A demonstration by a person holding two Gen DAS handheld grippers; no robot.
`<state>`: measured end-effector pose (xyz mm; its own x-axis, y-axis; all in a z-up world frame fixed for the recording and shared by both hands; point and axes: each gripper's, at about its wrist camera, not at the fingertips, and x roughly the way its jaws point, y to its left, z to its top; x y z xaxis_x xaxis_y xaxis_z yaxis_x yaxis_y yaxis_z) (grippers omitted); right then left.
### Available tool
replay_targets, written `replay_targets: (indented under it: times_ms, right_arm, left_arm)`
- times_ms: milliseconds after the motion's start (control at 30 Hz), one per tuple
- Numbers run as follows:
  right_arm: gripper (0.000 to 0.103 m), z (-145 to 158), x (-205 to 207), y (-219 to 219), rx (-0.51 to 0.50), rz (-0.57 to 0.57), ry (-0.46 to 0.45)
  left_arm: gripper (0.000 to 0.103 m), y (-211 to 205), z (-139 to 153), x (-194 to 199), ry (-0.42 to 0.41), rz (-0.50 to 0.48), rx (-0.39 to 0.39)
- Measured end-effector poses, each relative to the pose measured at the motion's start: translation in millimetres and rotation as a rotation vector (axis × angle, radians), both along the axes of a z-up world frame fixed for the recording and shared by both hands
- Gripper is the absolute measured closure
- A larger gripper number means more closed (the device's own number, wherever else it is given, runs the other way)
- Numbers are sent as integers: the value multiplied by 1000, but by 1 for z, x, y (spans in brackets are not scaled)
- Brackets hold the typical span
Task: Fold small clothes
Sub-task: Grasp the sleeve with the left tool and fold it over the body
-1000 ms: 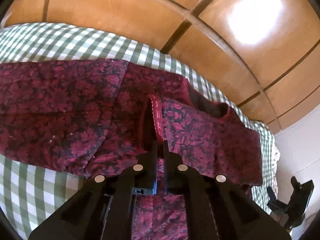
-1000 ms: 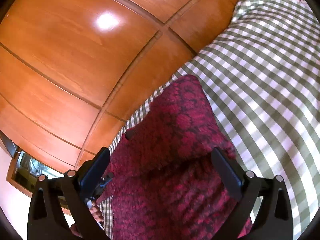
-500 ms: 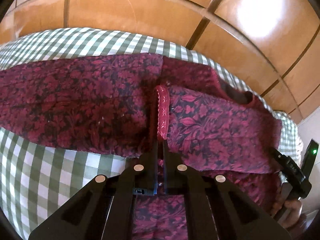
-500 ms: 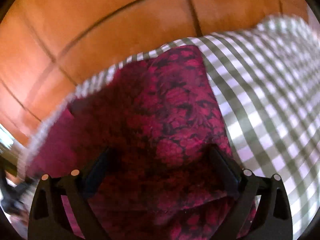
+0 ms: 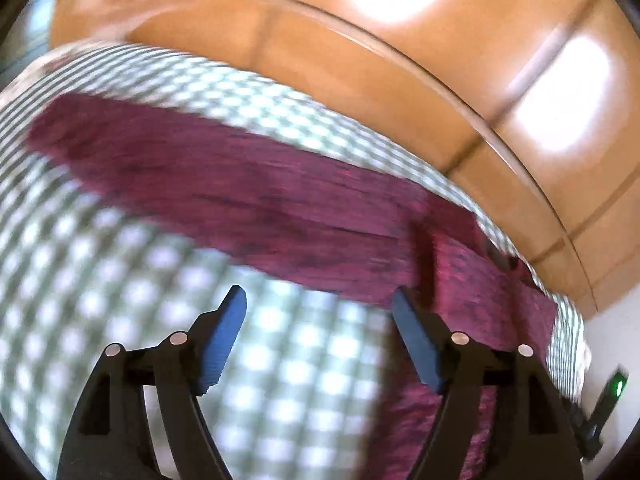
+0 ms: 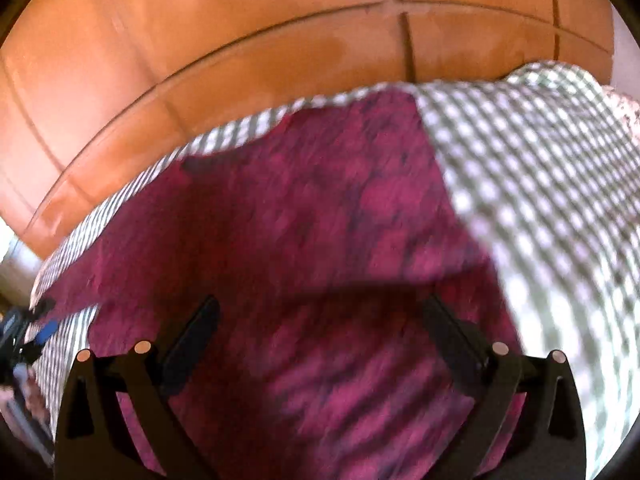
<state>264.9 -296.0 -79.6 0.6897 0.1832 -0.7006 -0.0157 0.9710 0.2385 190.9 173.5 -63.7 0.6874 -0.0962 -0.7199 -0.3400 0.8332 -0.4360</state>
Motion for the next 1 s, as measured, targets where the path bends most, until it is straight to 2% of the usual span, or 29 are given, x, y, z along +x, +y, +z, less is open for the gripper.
replay_targets:
  times_ms: [100,233,300,367,467,633,700,800,833,900,933,1000]
  right_arm:
    - [2,-15,-21,20,-16,50,23]
    - [2,-32,-37,52,-155,84,4]
    - [2,-37,-38,59,-208,78,-17]
    - [2,-40,-37,57,-208,73,-24]
    - [2,-42,-34,55,-193,74,-18]
    - [2,-43,-33,56,-217,69,-29]
    - [2,-44,-35,58,-218,69,-31]
    - [2,-44,-37,59,-220,68,-33]
    - [2,-44,-38,59,-223,68,-34]
    - [2,-44,-37,59,-226,66,-35]
    - [2,-44,-37,59,-226,66,-36]
    - [2,-44,-37,59,-223,67,-37]
  left_arm:
    - [25,48,-6,-25,1,113,-42]
    - [25,112,-11,-57,-21,277,-132]
    - [25,144,-13,-67,-53,334,-203]
    - [25,172,-15,-73,-68,402,-270]
    - [25,206,-21,-70,-84,458,-352]
    - [26,235,-33,-50,-62,511,-422]
    - [26,241,-36,-42,-50,515,-427]
    - [27,248,-36,-29,-53,519,-390]
    - [41,249,-35,-21,-52,496,-373]
    - [87,248,-36,-9,-17,441,-354]
    - [88,246,-34,-4,-2,423,-340]
    - [91,233,-16,-1,-49,372,-270]
